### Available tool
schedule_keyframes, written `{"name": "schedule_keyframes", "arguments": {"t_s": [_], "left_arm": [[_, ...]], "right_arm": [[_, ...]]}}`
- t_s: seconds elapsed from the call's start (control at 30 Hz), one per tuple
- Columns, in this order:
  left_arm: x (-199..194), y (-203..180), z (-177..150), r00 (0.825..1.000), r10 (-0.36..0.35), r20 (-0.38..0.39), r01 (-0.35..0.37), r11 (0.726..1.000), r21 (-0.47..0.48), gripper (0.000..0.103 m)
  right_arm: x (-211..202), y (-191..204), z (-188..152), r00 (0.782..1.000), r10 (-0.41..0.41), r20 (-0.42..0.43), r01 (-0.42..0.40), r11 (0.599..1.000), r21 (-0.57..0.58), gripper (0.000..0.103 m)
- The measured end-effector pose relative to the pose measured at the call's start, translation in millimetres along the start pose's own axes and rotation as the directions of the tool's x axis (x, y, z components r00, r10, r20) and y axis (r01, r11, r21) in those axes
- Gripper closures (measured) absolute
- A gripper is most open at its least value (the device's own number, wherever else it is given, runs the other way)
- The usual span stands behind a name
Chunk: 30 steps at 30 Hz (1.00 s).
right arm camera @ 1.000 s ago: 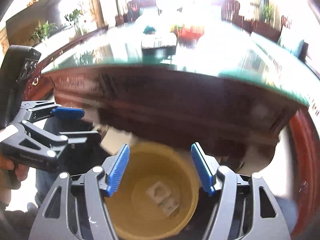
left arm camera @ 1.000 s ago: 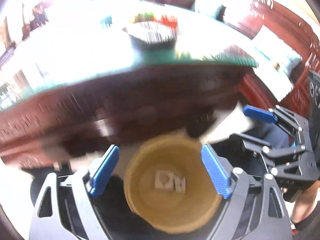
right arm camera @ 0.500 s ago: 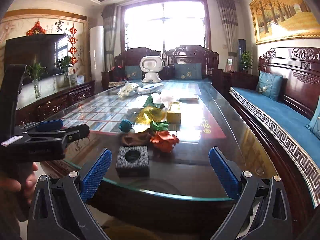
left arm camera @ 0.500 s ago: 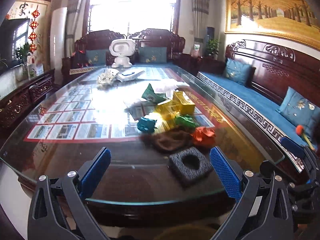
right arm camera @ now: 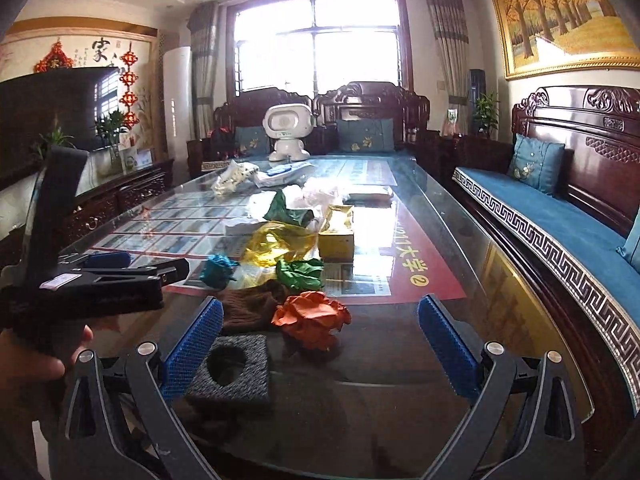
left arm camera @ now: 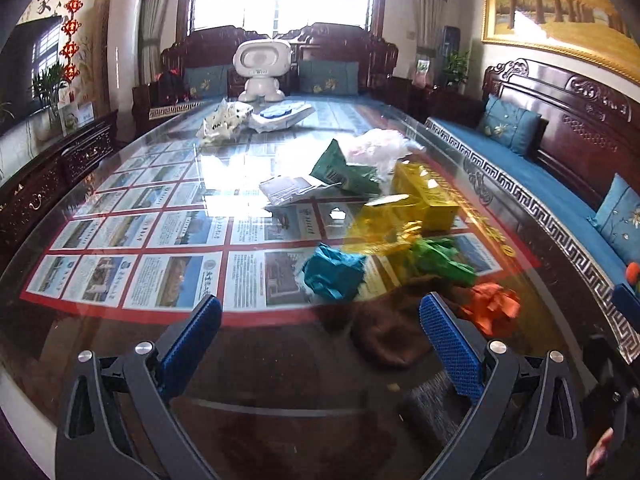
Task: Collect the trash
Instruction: 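Grasp the teal cloth with the left tool while the right tool grasps the orange paper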
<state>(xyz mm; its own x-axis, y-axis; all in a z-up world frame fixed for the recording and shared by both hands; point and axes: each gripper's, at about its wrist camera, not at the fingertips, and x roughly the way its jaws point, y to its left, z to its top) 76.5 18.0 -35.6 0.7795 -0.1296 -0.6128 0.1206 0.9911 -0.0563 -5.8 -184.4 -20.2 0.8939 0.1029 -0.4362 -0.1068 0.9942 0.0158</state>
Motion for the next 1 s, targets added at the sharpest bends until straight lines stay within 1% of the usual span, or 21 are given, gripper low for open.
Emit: {"name": "schedule_keyframes", "arguments": {"t_s": [0.1,0.13,0.23,0.33,0.37,0.4,0.43,0.5,0.57,0.6,0.73,0.87,0.97,1.0], "left_arm": [[26,-1,9,0.999,0.028,-0.042,-0.027,0.999,0.021,0.004],[37,-2,11,0.997,0.031,-0.067,-0.029,0.999,0.027,0.004],[59,-2,13,0.992,0.013,-0.125,-0.01,1.0,0.025,0.004],[74,0,14,0.987,-0.004,-0.16,0.006,1.0,0.013,0.004],[78,0,14,0.984,-0.014,-0.178,0.015,1.0,0.004,0.006],[81,2,16,0.981,-0.037,-0.191,0.035,0.999,-0.013,0.014],[84,4,17,0.978,-0.06,-0.2,0.055,0.998,-0.032,0.019],[89,6,19,0.976,-0.061,-0.208,0.054,0.998,-0.041,0.041],[90,8,18,0.976,-0.046,-0.214,0.037,0.998,-0.046,0.053],[90,10,19,0.976,-0.048,-0.211,0.038,0.998,-0.047,0.056],[83,11,18,0.98,-0.046,-0.192,0.039,0.998,-0.041,0.057],[70,9,18,0.985,-0.046,-0.164,0.043,0.999,-0.024,0.057],[62,9,18,0.987,-0.053,-0.153,0.051,0.999,-0.018,0.057],[60,9,17,0.987,-0.058,-0.151,0.055,0.998,-0.021,0.057]], "right_arm": [[16,-1,5,1.0,-0.017,-0.023,0.017,1.0,-0.004,0.008],[21,-1,5,0.999,-0.02,-0.031,0.02,1.0,-0.004,0.008],[36,-1,7,0.998,-0.017,-0.059,0.016,1.0,-0.01,0.008],[49,0,8,0.995,-0.009,-0.096,0.006,1.0,-0.022,0.008],[53,0,8,0.994,-0.003,-0.112,0.001,1.0,-0.021,0.008],[55,1,8,0.993,0.006,-0.122,-0.008,1.0,-0.021,0.008],[57,1,8,0.992,0.011,-0.128,-0.014,1.0,-0.021,0.008],[60,2,7,0.991,0.015,-0.135,-0.018,1.0,-0.019,0.008],[63,3,6,0.988,0.027,-0.155,-0.03,0.999,-0.018,0.008],[64,4,5,0.986,0.032,-0.165,-0.036,0.999,-0.022,0.008],[68,6,4,0.982,0.025,-0.189,-0.031,0.999,-0.028,0.009],[77,6,5,0.971,0.03,-0.235,-0.037,0.999,-0.025,0.009],[85,6,4,0.963,0.0,-0.269,-0.013,0.999,-0.045,0.01],[87,5,4,0.961,-0.006,-0.278,-0.007,0.999,-0.044,0.012]]}}
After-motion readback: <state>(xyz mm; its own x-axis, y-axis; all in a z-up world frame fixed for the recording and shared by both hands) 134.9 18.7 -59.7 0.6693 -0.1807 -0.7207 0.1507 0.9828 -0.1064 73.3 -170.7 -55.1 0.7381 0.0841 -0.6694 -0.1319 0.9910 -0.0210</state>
